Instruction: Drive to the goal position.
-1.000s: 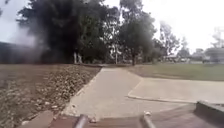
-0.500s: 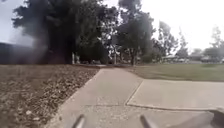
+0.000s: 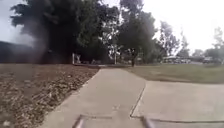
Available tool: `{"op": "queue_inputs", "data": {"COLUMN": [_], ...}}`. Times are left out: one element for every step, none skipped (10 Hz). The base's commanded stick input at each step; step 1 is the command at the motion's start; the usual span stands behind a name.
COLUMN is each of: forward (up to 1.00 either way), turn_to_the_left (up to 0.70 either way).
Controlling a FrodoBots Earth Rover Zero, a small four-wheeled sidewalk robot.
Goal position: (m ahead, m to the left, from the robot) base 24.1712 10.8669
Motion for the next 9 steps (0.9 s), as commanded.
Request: {"op": "queue_inputs", "data": {"forward": [0.70, 0.70, 0.70, 0.70, 0.70, 0.70, 0.70, 0.70, 0.70], "turn_to_the_left": [0.00, 0.00, 0.00, 0.00, 0.00, 0.00, 0.00, 0.00, 0.00]}}
